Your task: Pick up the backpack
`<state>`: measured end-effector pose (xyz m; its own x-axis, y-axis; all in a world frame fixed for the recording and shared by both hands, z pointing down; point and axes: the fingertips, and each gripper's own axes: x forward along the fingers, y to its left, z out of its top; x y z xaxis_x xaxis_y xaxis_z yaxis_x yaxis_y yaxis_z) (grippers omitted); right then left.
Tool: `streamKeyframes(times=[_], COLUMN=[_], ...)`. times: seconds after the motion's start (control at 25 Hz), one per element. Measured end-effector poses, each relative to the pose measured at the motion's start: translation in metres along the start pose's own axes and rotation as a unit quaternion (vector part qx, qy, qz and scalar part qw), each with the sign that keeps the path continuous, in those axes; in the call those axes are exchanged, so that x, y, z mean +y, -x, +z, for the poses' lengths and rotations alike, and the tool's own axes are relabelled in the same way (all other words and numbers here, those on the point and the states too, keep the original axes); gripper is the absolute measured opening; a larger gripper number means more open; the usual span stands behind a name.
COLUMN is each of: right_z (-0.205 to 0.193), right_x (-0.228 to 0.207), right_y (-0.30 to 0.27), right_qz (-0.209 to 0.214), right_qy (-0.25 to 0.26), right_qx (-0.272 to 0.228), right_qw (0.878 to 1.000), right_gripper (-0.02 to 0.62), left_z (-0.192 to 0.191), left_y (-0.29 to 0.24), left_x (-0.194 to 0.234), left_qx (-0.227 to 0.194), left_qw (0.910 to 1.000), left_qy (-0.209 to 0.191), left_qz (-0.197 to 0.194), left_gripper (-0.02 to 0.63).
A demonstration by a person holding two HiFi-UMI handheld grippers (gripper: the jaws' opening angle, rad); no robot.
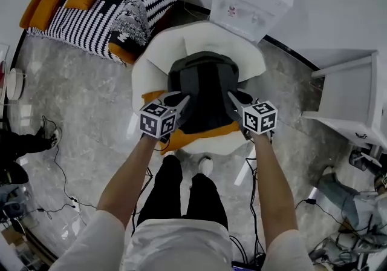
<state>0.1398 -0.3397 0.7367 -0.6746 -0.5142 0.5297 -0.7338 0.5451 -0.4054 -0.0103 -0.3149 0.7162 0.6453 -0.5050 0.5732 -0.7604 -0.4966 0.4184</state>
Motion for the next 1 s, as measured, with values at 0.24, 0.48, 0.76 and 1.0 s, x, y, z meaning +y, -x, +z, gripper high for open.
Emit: streamKeyframes(times=[0.24, 0.48, 0.76, 1.0], right_z=[0.0, 0.013, 0.021, 0.017], right_x=[0.022, 0.038, 0.055, 0.064], right_y=[0.029, 0.059, 0.092, 0.11], right_qz=[0.008, 0.008, 0.001, -0.012], right_qy=[-0.003, -0.014, -0.026, -0.045], right_qx=[-0.004, -0.027, -0.035, -0.037], right_qw=[1.0, 0.999, 0.999, 0.998], right_gripper=[0.049, 0.051, 0.051, 0.052], left_z=[-0.007, -0.008, -0.004, -0.007], left_y=[0.023, 0.043, 0.067, 0.081], left_x=[-0.024, -0.049, -0.078, -0.097], left_qx=[0.005, 0.0, 0.002, 0.011], left_qw=[1.0, 1.0, 0.9997, 0.9994], left_qy=[0.0, -0.001, -0.008, -0.007], left_qz=[0.003, -0.008, -0.024, -0.03], left_gripper=[0.043, 0.04, 0.04, 0.04])
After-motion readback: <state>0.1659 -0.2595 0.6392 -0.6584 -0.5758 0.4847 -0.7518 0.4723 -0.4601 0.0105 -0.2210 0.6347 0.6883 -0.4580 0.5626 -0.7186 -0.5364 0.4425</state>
